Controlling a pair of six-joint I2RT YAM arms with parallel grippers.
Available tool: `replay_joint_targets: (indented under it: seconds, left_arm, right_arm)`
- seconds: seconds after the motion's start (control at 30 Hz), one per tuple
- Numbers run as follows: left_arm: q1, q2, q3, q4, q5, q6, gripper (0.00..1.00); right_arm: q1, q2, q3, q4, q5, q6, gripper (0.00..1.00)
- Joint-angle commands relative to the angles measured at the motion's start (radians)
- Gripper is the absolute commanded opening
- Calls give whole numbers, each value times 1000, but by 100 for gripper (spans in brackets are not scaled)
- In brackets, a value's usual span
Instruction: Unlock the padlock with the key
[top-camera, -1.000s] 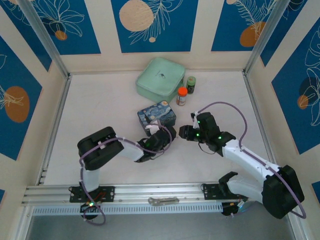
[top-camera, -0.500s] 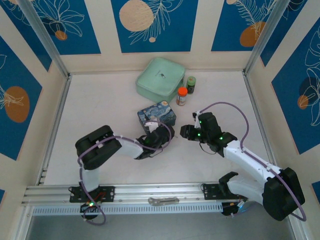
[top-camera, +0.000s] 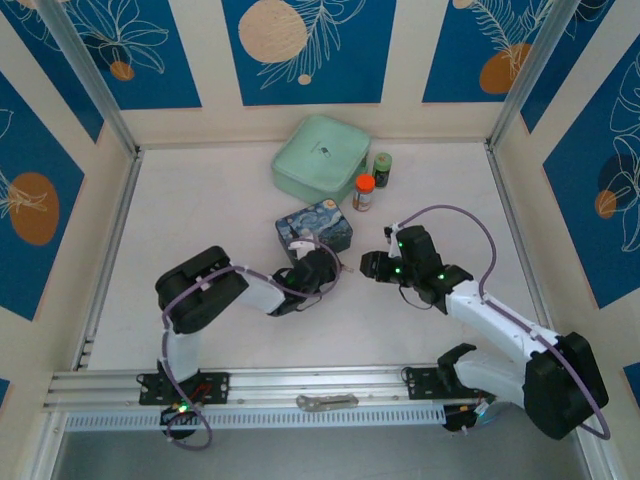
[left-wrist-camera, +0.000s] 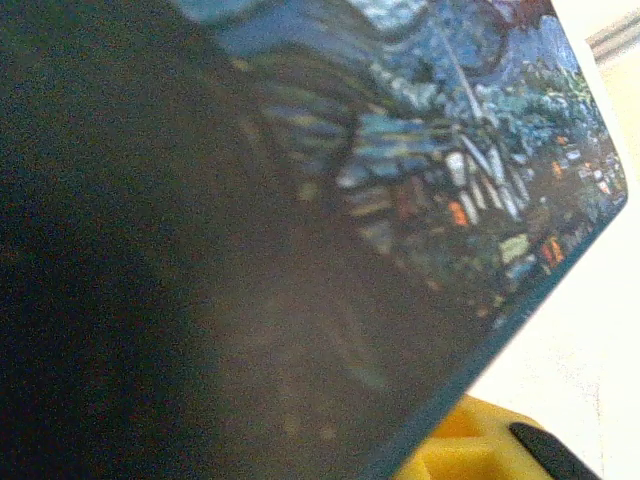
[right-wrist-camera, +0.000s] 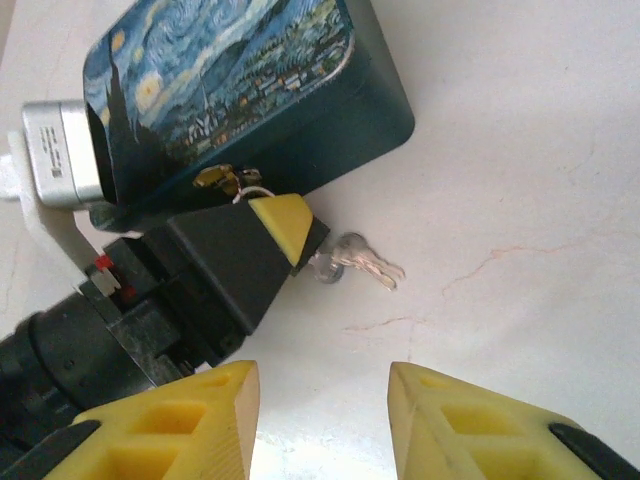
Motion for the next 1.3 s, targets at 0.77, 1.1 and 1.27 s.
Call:
replay_joint_targets:
  seconds: [0.77, 1.1, 1.27]
  left_arm:
    - [135, -226, 17, -276, 382, -68, 0]
    - [146, -248, 1, -267, 385, -78, 0]
    - [150, -244, -3, -251, 387, -89, 0]
  right_arm:
    - [232, 379, 212, 35, -29, -645, 35]
    - [294, 515, 324, -66, 173, -638, 36]
    - [320, 537, 347, -97, 264, -649, 36]
